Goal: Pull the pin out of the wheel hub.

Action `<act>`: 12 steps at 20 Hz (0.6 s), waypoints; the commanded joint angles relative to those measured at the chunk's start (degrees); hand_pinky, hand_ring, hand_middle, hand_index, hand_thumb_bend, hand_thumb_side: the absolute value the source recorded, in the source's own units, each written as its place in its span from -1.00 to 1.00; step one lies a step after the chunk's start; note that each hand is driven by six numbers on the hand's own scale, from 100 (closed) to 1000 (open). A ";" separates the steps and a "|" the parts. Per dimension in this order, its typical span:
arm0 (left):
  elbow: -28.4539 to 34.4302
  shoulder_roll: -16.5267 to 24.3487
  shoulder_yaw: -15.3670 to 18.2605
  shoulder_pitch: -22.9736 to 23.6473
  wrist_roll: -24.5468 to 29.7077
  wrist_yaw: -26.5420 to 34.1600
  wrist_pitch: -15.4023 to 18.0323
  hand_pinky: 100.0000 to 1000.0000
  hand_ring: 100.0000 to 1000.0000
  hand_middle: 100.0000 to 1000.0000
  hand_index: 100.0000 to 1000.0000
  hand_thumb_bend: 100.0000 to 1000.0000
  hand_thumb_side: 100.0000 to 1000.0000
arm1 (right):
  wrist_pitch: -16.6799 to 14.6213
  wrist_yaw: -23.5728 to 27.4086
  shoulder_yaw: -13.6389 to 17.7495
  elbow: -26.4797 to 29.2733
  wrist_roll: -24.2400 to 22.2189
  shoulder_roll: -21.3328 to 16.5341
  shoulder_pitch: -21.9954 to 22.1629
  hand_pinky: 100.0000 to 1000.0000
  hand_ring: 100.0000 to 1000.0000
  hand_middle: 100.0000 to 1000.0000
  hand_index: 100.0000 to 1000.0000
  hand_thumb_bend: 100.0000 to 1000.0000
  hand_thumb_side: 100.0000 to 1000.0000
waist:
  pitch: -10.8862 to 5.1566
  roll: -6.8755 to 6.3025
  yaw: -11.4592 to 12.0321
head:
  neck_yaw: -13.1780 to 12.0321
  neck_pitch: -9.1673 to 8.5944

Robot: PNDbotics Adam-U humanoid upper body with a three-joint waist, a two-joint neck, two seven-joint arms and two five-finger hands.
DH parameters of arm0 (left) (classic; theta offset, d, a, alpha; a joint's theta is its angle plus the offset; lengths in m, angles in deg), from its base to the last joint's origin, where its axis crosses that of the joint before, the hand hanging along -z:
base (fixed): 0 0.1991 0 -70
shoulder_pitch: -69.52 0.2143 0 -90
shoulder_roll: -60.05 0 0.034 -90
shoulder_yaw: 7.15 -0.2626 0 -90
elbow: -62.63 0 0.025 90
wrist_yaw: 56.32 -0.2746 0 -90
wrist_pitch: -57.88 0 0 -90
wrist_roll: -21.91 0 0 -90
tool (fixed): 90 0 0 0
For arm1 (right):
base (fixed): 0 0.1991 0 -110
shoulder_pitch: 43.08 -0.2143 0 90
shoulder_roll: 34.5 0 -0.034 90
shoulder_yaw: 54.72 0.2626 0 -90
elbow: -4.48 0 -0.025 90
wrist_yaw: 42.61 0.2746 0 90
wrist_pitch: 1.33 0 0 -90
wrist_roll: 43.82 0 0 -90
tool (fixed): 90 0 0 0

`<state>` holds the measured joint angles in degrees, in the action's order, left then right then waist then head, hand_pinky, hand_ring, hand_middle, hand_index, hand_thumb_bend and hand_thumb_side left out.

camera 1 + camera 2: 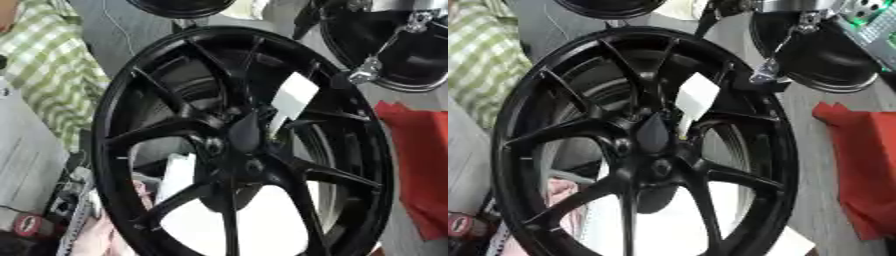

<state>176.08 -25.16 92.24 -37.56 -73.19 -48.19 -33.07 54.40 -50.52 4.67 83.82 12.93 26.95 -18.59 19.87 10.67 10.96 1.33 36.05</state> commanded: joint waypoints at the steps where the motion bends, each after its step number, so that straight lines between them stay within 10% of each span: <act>1: 1.15 1.70 -0.01 -1.01 0.27 -0.04 0.26 0.30 0.09 0.03 0.44 -1.00 0.56 | -8.83 1.77 2.41 1.94 -8.75 -3.22 -0.36 0.71 0.74 0.49 0.64 -0.06 -1.00 | -0.80 -0.29 0.30 | 0.80 -1.44; 12: 1.15 1.74 -0.15 -1.72 0.48 0.08 0.36 0.31 0.08 0.03 0.44 -1.00 0.56 | -10.92 8.94 4.55 5.46 -18.06 -4.50 0.64 0.71 0.74 0.50 0.66 -0.04 -1.00 | -0.22 -0.01 1.35 | 2.61 -3.36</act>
<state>176.08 -24.77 91.98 -38.68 -72.93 -48.23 -32.85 57.45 -42.71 8.07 88.17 9.88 24.83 -17.21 20.56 11.28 12.33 3.65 33.56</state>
